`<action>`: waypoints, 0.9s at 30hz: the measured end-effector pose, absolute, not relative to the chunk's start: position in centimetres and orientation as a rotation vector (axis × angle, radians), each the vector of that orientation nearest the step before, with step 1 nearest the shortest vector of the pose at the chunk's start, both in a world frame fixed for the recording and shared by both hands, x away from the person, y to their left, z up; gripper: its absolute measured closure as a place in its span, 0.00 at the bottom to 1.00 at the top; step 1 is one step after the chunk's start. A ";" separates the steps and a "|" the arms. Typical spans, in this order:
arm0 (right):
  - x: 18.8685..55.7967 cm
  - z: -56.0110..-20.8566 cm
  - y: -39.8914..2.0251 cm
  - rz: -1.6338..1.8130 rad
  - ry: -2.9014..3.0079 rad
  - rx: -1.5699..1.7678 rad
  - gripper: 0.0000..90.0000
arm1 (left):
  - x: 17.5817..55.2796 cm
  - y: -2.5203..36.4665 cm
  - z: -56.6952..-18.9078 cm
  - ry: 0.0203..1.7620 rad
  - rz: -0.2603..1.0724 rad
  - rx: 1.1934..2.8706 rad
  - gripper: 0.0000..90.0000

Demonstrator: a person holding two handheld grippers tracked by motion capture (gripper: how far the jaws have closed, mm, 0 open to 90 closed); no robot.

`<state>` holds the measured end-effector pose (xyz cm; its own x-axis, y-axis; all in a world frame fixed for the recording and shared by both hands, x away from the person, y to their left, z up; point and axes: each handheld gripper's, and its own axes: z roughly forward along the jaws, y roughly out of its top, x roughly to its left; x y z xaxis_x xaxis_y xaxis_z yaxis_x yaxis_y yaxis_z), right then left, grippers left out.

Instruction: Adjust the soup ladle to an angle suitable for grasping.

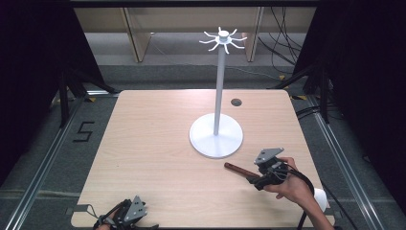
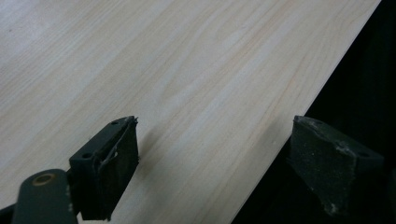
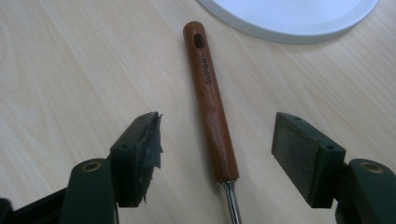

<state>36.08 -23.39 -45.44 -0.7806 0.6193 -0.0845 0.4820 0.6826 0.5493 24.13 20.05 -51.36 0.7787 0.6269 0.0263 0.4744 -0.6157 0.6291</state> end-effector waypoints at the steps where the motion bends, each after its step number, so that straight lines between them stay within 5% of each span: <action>1: 36.6 -45.4 -23.1 0.712 2.652 0.893 0.40 | 24.1 20.0 -51.4 0.814 0.328 2.351 0.17; 27: 40.2 -47.1 -19.7 0.457 2.873 0.794 0.71 | 24.1 20.1 -51.4 0.814 0.328 2.352 0.17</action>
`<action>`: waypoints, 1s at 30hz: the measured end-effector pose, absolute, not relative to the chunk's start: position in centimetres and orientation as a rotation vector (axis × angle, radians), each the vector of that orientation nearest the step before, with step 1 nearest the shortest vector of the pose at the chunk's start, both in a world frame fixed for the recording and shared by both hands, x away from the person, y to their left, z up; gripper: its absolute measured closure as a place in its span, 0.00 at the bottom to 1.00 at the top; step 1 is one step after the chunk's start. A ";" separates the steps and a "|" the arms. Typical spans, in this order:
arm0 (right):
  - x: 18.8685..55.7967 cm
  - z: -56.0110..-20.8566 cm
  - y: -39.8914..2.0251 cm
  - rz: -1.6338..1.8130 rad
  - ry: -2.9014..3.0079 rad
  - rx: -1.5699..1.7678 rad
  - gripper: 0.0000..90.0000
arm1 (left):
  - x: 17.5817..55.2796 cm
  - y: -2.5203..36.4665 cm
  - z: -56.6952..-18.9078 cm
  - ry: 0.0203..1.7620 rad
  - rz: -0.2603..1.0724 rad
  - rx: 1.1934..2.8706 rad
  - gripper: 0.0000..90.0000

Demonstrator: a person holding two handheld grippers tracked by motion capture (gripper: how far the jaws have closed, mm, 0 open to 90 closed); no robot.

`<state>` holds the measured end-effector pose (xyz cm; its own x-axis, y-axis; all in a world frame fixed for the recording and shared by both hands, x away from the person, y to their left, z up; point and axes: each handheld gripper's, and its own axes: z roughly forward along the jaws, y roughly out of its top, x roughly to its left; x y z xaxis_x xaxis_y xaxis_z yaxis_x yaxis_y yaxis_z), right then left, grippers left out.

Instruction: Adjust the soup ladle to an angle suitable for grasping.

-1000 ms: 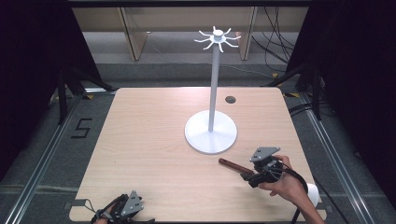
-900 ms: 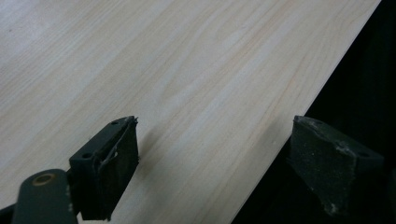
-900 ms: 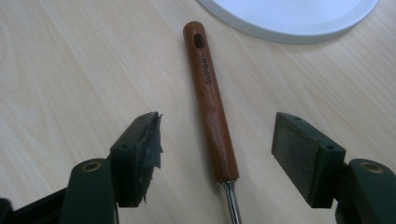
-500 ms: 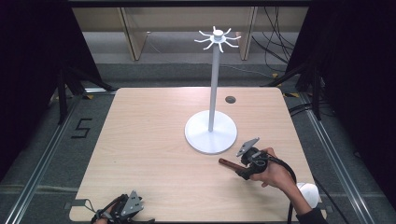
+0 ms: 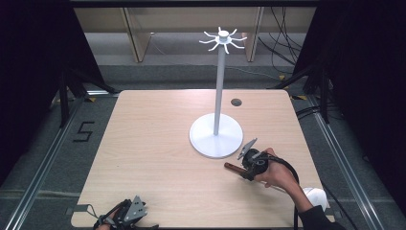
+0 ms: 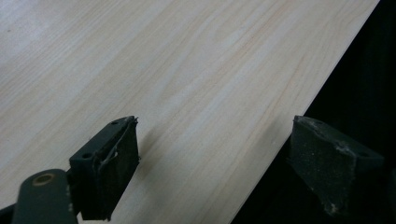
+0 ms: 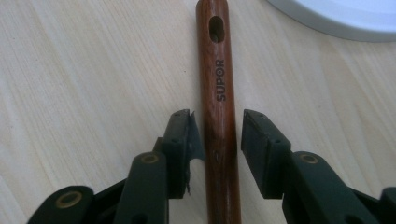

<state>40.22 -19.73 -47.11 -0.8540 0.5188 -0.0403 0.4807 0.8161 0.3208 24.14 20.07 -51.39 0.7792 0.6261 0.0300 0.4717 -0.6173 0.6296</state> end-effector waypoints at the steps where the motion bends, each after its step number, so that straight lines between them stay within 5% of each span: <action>1: 40.3 -47.2 -19.7 0.459 2.879 0.787 0.72 | 24.1 20.1 -51.4 0.814 0.328 2.352 0.17; 30: 41.0 -46.6 -19.6 0.345 2.924 0.771 0.82 | 24.1 20.1 -51.4 0.811 0.327 2.353 0.17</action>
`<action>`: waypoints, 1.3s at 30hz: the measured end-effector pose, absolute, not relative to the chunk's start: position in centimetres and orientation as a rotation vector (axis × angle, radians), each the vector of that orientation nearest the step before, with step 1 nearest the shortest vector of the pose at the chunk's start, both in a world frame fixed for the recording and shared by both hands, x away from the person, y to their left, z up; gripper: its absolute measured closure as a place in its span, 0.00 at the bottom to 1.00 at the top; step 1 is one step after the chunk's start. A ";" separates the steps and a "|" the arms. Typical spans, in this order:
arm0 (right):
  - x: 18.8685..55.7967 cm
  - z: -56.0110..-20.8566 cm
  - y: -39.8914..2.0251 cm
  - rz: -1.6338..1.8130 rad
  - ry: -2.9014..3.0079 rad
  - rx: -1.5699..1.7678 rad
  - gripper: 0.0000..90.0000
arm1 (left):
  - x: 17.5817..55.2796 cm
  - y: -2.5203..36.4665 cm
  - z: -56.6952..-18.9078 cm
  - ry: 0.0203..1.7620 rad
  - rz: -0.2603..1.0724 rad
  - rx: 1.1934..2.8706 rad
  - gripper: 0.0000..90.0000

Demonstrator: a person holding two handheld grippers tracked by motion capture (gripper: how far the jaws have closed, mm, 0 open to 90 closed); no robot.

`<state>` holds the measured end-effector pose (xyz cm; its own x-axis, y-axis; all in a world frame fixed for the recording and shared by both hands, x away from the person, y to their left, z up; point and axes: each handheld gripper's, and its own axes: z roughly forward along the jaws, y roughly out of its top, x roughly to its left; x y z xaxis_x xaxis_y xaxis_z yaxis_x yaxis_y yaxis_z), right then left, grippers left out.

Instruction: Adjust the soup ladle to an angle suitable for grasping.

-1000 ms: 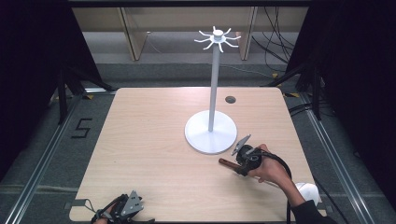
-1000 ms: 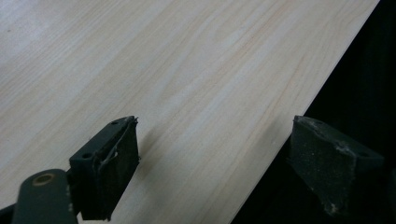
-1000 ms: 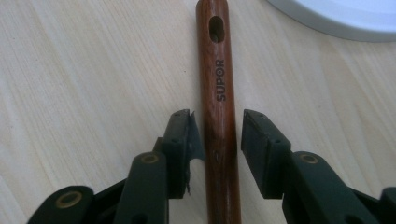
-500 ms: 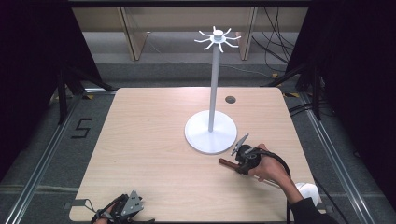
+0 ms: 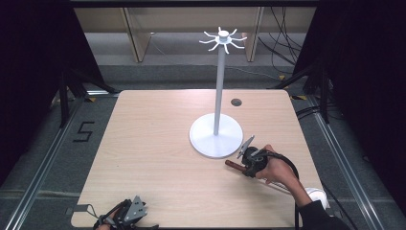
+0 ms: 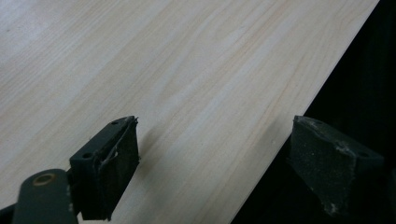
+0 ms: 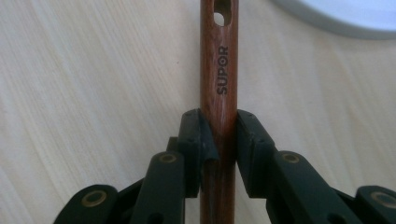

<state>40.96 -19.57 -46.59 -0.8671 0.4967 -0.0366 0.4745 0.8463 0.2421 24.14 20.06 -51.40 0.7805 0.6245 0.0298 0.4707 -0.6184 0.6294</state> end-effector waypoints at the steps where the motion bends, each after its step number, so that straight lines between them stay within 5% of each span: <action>1: 41.0 -46.2 -19.9 0.391 2.896 0.738 0.82 | 24.1 20.1 -51.4 0.813 0.327 2.353 0.17; 18: 39.0 -38.4 -26.4 0.927 2.594 0.800 0.82 | 24.1 20.0 -51.5 0.814 0.323 2.350 0.17; 39: 37.0 -34.5 -31.8 1.196 2.395 0.818 0.82 | 24.1 20.0 -51.5 0.813 0.321 2.351 0.17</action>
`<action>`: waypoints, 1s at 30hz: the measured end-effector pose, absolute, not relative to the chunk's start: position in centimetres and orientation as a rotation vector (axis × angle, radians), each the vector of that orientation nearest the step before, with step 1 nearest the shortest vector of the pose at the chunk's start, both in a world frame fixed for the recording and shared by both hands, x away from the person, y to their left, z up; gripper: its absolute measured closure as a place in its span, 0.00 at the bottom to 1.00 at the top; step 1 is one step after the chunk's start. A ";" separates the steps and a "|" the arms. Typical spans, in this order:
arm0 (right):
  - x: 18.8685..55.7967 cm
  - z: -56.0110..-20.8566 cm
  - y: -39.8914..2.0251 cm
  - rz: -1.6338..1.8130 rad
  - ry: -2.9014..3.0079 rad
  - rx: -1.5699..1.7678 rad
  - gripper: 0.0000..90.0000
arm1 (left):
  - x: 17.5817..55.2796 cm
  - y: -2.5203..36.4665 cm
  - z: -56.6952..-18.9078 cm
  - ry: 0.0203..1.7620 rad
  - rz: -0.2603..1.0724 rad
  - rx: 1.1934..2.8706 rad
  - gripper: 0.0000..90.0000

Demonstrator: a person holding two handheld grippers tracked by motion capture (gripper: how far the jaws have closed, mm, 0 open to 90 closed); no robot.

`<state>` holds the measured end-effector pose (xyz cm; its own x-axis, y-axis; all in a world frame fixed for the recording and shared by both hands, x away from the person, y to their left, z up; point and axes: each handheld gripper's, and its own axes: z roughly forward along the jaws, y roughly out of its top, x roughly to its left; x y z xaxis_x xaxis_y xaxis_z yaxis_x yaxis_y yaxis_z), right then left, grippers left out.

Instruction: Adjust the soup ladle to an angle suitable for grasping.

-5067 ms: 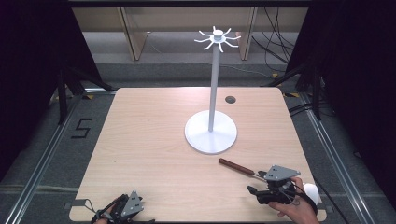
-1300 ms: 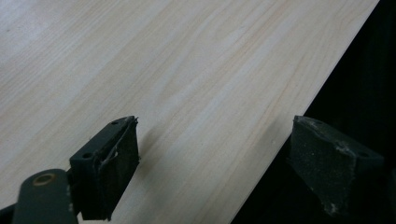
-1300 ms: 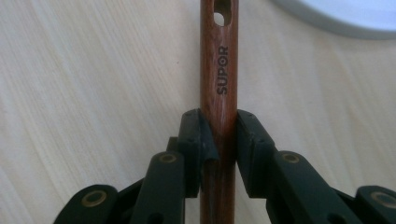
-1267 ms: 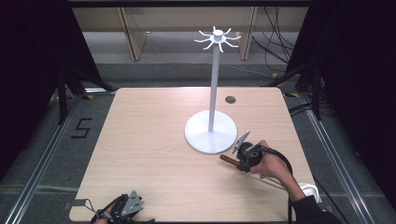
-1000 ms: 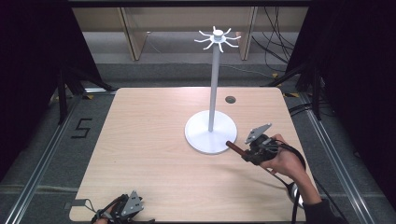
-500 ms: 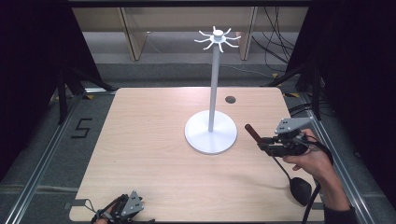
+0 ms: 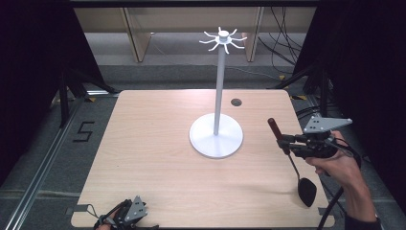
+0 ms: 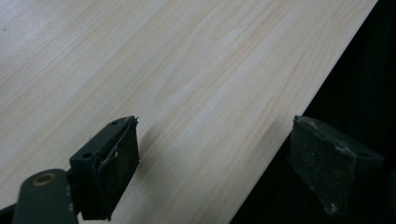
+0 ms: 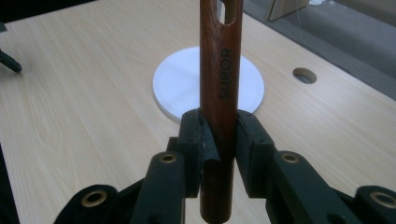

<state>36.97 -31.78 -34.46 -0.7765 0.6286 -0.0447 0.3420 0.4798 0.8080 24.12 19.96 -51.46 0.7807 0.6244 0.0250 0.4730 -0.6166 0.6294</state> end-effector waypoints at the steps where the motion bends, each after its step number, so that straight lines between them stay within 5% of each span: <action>1: 36.8 -34.1 -32.1 1.214 2.387 0.822 0.82 | 24.1 20.0 -51.5 0.815 0.322 2.350 0.17; 30: 36.3 -30.6 -34.2 1.541 2.098 0.793 0.82 | 24.2 20.0 -51.5 0.817 0.320 2.356 0.17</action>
